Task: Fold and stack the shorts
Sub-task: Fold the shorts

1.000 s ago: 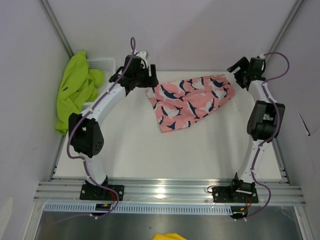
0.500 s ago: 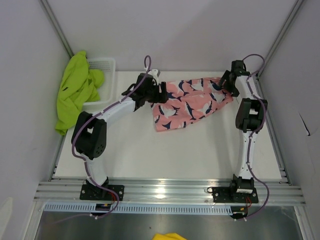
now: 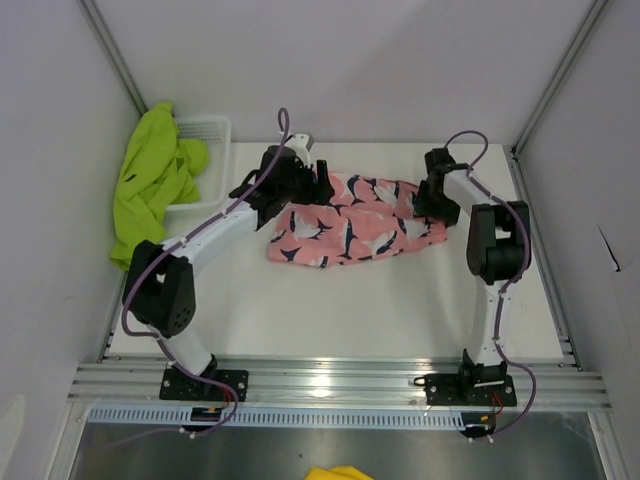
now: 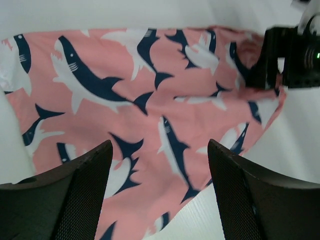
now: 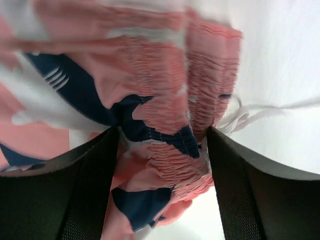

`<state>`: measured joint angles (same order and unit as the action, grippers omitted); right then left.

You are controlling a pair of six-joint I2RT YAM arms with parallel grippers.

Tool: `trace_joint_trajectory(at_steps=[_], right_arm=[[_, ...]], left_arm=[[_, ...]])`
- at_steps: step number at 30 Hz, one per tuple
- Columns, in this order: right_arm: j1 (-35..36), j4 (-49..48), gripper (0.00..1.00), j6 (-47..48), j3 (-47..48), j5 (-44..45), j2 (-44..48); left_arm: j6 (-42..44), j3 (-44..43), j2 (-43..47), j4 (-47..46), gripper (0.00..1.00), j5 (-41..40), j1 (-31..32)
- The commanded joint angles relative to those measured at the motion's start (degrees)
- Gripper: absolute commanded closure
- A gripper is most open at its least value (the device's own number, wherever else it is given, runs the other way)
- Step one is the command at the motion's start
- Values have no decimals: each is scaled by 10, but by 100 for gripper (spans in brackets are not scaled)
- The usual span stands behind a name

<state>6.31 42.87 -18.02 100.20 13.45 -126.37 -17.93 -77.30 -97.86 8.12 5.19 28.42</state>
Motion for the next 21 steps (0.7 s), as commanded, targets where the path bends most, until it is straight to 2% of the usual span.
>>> trace_joint_trajectory(at_steps=[1, 2, 5, 8, 9, 13, 19, 21], right_arm=[[27, -31, 27, -19, -126, -42, 127], [42, -51, 23, -28, -182, -53, 152], [59, -75, 14, -65, -268, -70, 244], [56, -119, 8, -89, -325, -135, 329], [52, -138, 7, -91, -357, -171, 348], [32, -158, 5, -101, -424, -225, 442], [-3, -189, 7, -141, -532, -247, 535], [-25, -222, 24, -158, -559, -267, 553]], left_arm=[[15, 25, 63, -8, 21, 8, 25], [15, 40, 71, -9, 21, 5, 31], [8, 84, 98, -19, 21, -6, 63], [-3, 121, 111, -46, 21, -13, 100], [-7, 124, 110, -48, 21, -11, 120], [-17, 127, 98, -48, 22, -11, 169], [-33, 80, 43, -53, 24, -10, 214], [-41, 50, 2, -54, 25, 0, 216]])
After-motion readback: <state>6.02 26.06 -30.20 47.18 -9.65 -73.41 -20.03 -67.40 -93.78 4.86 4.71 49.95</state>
